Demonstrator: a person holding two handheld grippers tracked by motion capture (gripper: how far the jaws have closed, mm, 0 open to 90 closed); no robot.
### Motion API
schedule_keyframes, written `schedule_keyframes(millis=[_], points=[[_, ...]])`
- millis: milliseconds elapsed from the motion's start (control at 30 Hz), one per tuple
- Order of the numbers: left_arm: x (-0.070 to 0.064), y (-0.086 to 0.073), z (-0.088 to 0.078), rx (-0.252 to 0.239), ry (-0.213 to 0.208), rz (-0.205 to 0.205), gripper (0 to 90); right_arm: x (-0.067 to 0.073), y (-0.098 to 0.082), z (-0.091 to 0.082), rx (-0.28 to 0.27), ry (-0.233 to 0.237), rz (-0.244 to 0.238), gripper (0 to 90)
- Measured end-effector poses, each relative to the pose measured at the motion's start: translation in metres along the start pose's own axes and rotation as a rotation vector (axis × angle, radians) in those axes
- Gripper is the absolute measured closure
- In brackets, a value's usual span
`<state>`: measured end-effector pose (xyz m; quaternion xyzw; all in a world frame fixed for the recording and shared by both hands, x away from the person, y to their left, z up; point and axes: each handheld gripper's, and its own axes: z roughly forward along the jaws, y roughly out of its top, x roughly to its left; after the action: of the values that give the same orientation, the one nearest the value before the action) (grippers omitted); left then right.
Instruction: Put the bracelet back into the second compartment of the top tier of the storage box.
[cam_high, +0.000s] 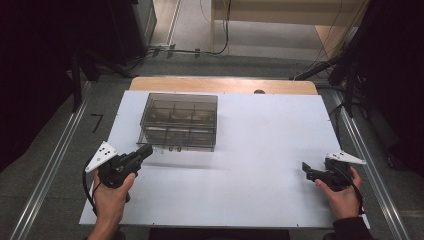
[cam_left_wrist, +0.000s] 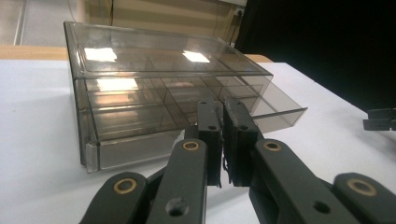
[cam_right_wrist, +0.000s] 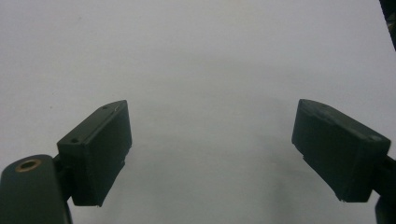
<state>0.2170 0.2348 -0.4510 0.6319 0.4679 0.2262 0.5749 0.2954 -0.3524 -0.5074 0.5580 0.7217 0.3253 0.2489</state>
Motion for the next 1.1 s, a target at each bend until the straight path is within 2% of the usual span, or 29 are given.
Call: schedule_keyframes(millis=[367, 1100], points=[[-0.004, 0.009, -0.002, -0.036, -0.015, 0.007, 87.3, 0.000, 0.000, 0.000, -0.003, -0.004, -0.001, 10.4], [-0.008, 0.018, 0.001, -0.057, -0.028, 0.016, 87.3, -0.001, 0.000, -0.001, -0.007, -0.007, 0.005, 10.4]])
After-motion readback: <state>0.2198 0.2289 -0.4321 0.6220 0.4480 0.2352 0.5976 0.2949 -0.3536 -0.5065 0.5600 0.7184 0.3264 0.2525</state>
